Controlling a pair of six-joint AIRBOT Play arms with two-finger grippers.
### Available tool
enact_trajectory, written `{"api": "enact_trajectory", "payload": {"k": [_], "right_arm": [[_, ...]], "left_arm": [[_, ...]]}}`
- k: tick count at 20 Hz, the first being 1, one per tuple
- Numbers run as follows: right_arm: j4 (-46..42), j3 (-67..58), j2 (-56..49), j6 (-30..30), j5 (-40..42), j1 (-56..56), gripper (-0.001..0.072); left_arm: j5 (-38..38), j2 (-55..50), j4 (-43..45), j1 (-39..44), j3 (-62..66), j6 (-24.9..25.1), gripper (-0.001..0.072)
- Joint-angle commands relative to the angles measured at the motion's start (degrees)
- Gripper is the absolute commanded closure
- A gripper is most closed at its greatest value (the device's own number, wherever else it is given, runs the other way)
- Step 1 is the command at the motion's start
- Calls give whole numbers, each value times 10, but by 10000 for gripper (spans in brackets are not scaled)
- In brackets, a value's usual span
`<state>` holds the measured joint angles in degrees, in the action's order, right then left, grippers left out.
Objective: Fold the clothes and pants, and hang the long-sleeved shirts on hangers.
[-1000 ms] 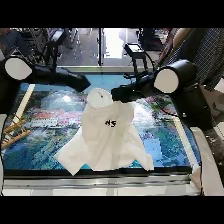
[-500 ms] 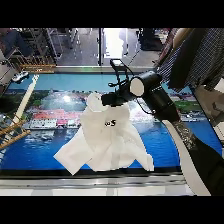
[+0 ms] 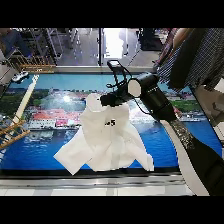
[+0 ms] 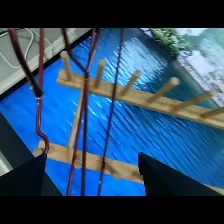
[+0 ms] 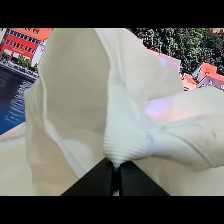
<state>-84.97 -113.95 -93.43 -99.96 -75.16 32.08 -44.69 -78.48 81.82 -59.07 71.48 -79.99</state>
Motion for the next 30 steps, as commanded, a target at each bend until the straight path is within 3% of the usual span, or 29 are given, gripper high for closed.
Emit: {"api": "enact_trajectory", "payload": {"k": [1,6,8,11,12,14,18,19,26,30], "right_arm": [[-9,0,0,2,0,1,685],[-8,0,0,2,2,1,685],[-8,0,0,2,2,1,685],[-8,0,0,2,1,1,685],[-9,0,0,2,1,1,684],[-9,0,0,2,1,1,684],[-9,0,0,2,1,1,684],[-9,0,0,2,1,1,684],[-8,0,0,2,1,1,684],[-8,0,0,2,0,1,684]], "left_arm": [[40,-58,0,-3,0,-2,125],[101,-92,0,32,0,-2,135],[128,-93,0,43,0,-2,266],[134,-100,0,45,0,-8,271],[133,-103,0,42,0,-8,312],[133,-103,0,37,0,-8,320],[134,-101,0,26,0,-8,630],[134,-100,0,26,0,-8,652],[154,-49,-12,28,5,-8,654],[184,21,-151,42,42,-6,658]]}}
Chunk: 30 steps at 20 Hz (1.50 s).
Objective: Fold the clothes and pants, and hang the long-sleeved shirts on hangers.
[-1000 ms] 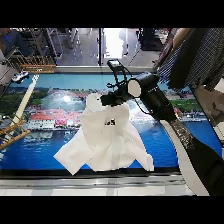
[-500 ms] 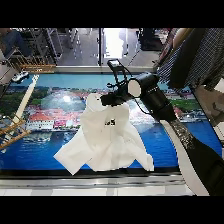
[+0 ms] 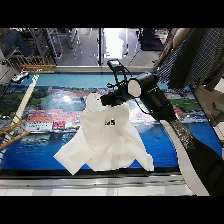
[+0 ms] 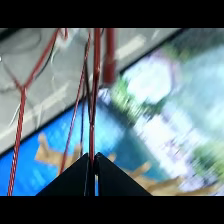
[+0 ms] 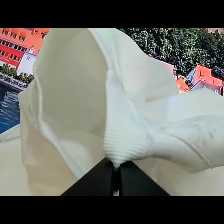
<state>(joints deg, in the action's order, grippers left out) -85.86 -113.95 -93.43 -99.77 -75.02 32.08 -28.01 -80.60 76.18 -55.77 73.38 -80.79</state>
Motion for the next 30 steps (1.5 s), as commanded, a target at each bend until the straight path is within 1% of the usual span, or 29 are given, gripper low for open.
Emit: {"api": "enact_trajectory", "payload": {"k": [1,2,3,4,5,6,7,8,9,11,12,13,16,17,20,21,24,26,30], "right_arm": [[1,-1,0,0,-2,1,684],[1,-1,1,0,-3,1,685],[-3,-1,1,0,-3,1,685],[-17,-1,1,4,-3,1,686],[-36,-1,1,5,-2,1,686],[-57,-1,1,5,1,-1,686],[-80,-1,1,14,10,-3,687],[-116,-1,1,37,27,-3,687],[-160,-1,2,59,50,-2,688],[-223,-1,7,134,104,-2,688],[-238,-1,10,158,126,-3,687],[-244,-2,13,171,142,-3,687],[-243,-6,13,172,153,-3,687],[-242,-6,13,172,152,-2,687],[-234,-6,13,172,152,-2,686],[-231,-6,13,172,152,-2,686],[-217,-6,13,170,152,-1,686],[-215,-6,13,170,152,1,686],[-205,-6,13,170,152,17,686]], "left_arm": [[5,55,-158,17,38,3,689],[-11,66,-256,30,54,36,687],[-27,73,-373,48,66,120,687],[-56,77,-514,71,76,239,687],[-110,78,-651,96,83,362,687],[-181,76,-750,119,84,462,686],[-264,73,-811,143,84,543,686],[-350,68,-831,167,84,593,687],[-422,62,-822,191,84,618,687],[-515,41,-788,239,84,646,687],[-543,28,-781,261,84,654,687],[-567,13,-784,284,84,654,687],[-619,-28,-784,337,84,659,687],[-626,-38,-791,346,84,668,687],[-627,-58,-866,349,84,669,687],[-627,-61,-869,349,84,669,687],[-639,-73,-837,353,84,658,687],[-657,-87,-837,358,84,658,687],[-660,-116,-837,365,84,659,687]]}}
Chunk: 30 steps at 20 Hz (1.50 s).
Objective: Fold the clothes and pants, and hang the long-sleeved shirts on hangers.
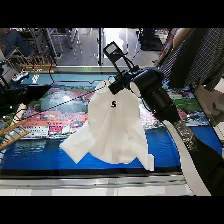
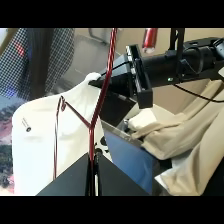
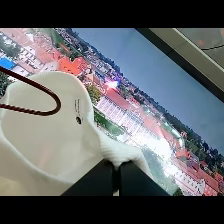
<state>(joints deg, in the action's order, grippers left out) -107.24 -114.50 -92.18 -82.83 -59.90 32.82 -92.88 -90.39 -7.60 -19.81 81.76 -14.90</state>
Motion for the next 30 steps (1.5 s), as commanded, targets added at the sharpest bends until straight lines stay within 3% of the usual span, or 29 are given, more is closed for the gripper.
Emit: {"api": "enact_trajectory", "payload": {"k": [1,6,10,14,16,18,21,26,30], "right_arm": [[9,-1,0,3,1,17,686],[9,-1,0,31,-2,66,686],[9,-1,0,31,-35,107,686],[7,-1,0,25,-90,122,686],[-29,-1,0,-44,-122,119,687],[-78,-1,0,-150,-141,106,687],[-88,-1,0,-277,-131,67,686],[-83,-1,0,-298,-89,57,686],[-78,-1,0,-298,-100,58,686]], "left_arm": [[-13,-26,1,8,0,0,687],[-71,-64,14,9,0,3,687],[-134,-107,11,14,0,71,688],[-133,-157,-6,21,-1,79,689],[-133,-174,-6,22,-1,78,688],[-133,-176,-6,22,-1,78,688],[-133,-171,-6,25,-1,76,689],[-133,-162,-12,61,-1,77,688],[-132,-161,-112,91,-1,84,689]]}}
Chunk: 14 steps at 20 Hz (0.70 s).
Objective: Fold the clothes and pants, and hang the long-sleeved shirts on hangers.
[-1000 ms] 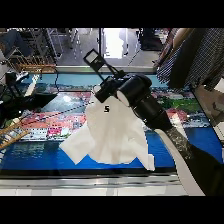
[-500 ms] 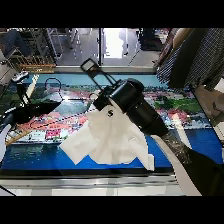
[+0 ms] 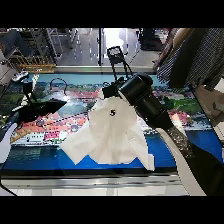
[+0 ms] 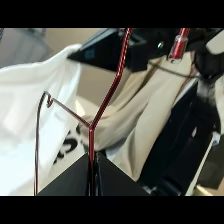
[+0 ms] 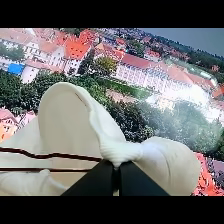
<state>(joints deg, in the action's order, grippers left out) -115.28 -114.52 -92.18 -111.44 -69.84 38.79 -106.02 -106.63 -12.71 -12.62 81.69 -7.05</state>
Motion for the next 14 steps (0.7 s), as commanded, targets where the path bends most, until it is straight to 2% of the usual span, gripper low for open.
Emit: {"api": "enact_trajectory", "payload": {"k": [1,5,9,11,14], "right_arm": [[17,0,0,-7,0,0,686],[62,-1,3,77,-1,31,686],[71,-3,21,107,-18,83,687],[104,-3,29,158,-26,106,688],[180,-3,31,307,-31,135,688]], "left_arm": [[-1,0,-70,25,0,5,689],[20,-1,-27,41,0,5,690],[28,-1,-7,43,0,5,690],[27,-1,4,43,0,5,689],[27,-1,3,52,0,7,689]]}}
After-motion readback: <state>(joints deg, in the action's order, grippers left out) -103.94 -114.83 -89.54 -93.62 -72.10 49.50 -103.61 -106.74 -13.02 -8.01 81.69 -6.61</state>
